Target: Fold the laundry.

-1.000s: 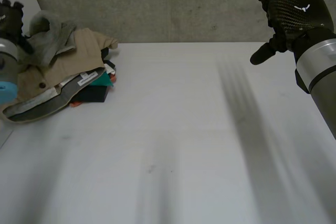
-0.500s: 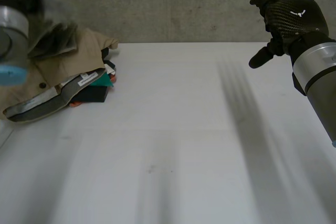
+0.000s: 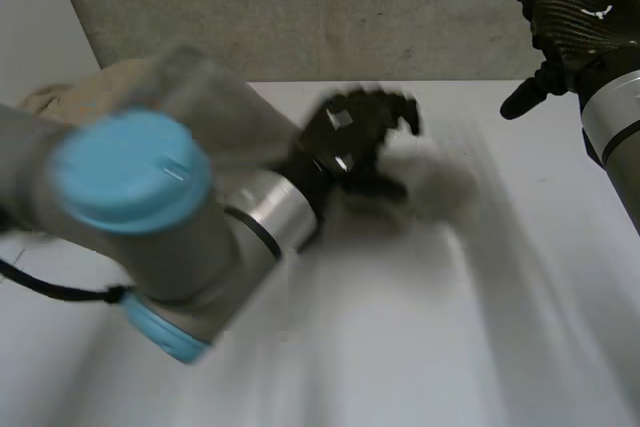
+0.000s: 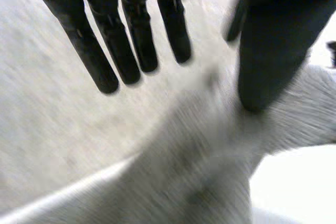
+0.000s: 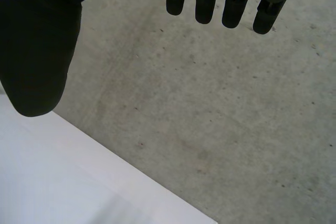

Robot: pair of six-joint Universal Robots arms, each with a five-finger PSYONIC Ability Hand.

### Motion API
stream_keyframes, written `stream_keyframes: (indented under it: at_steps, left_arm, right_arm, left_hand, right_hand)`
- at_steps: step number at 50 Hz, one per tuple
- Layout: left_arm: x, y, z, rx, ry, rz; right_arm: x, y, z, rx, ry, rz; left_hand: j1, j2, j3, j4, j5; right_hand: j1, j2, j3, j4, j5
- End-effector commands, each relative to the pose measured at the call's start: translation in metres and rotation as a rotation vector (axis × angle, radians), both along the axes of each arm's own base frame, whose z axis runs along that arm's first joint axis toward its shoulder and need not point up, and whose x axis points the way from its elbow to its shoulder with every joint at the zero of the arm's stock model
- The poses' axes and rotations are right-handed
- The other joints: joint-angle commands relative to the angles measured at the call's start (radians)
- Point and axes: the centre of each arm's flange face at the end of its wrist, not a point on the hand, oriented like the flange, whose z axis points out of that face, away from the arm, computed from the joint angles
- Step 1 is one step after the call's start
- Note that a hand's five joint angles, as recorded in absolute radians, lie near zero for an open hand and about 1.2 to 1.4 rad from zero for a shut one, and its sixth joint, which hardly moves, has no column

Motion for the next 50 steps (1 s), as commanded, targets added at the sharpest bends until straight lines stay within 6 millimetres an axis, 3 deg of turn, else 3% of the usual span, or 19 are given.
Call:
stream_keyframes:
  at_steps: [1, 6, 7, 12, 17, 25, 29, 33, 43, 47, 50]
  left_arm:
    - [-0.013, 0.001, -0.021, 0.027, -0.043, -0.014]
    - [0.021, -0.029, 0.029, -0.063, 0.022, 0.097]
    - [0.037, -0.039, 0.038, -0.087, 0.021, 0.144]
    - [0.084, -0.065, 0.047, -0.16, -0.048, 0.288]
    - [0.117, -0.086, 0.026, -0.226, -0.224, 0.393]
    - [0.16, -0.125, -0.054, -0.221, -0.607, 0.454]
    - [0.161, -0.128, -0.082, -0.202, -0.695, 0.418]
    - [0.157, -0.135, -0.098, -0.199, -0.702, 0.406]
    - [0.123, -0.154, -0.119, -0.281, -0.664, 0.364]
    - [0.113, -0.162, -0.124, -0.3, -0.654, 0.36]
    - [0.107, -0.165, -0.126, -0.311, -0.646, 0.354]
  right_arm:
    - [-0.004, -0.007, -0.004, 0.009, 0.021, -0.019]
    - [0.0, -0.01, -0.021, 0.052, 0.113, -0.01]
    - [0.001, -0.009, -0.025, 0.077, 0.151, -0.009]
    - [0.0, -0.004, -0.04, 0.187, 0.282, 0.006]
    - [0.004, 0.011, -0.059, 0.318, 0.403, 0.06]
    - [0.015, 0.019, -0.103, 0.457, 0.496, 0.124]
    - [0.018, 0.012, -0.122, 0.475, 0.5, 0.125]
    - [0.019, 0.002, -0.134, 0.443, 0.48, 0.114]
    - [0.026, -0.018, -0.162, 0.416, 0.468, 0.112]
    - [0.03, -0.028, -0.175, 0.42, 0.467, 0.13]
    - [0.034, -0.036, -0.186, 0.419, 0.465, 0.137]
  left_hand:
    - [-0.343, -0.382, -0.402, -0.395, -0.394]
    - [-0.346, -0.385, -0.405, -0.398, -0.397]
    - [-0.343, -0.382, -0.402, -0.395, -0.394]
    - [-0.343, -0.382, -0.402, -0.395, -0.394]
    - [-0.343, -0.382, -0.402, -0.395, -0.394]
    - [-0.331, -0.37, -0.39, -0.383, -0.382]
    - [-0.34, -0.379, -0.399, -0.392, -0.391]
    - [-0.358, -0.396, -0.416, -0.41, -0.409]
    - [-0.326, -0.364, -0.384, -0.377, -0.377]
    - [-0.056, -0.095, -0.115, -0.108, -0.107]
    - [0.302, 0.263, 0.243, 0.25, 0.251]
  right_hand:
    - [-0.053, -0.035, -0.034, -0.035, -0.047]
    - [-0.053, -0.035, -0.034, -0.035, -0.047]
    - [-0.053, -0.035, -0.034, -0.035, -0.047]
    - [-0.053, -0.035, -0.034, -0.035, -0.047]
    - [-0.053, -0.035, -0.034, -0.035, -0.047]
    - [-0.053, -0.035, -0.034, -0.035, -0.047]
    - [-0.053, -0.035, -0.034, -0.035, -0.047]
    - [-0.053, -0.035, -0.034, -0.035, -0.047]
    - [0.028, 0.046, 0.047, 0.045, 0.034]
    - [0.066, 0.084, 0.085, 0.084, 0.072]
    - [0.11, 0.128, 0.129, 0.128, 0.116]
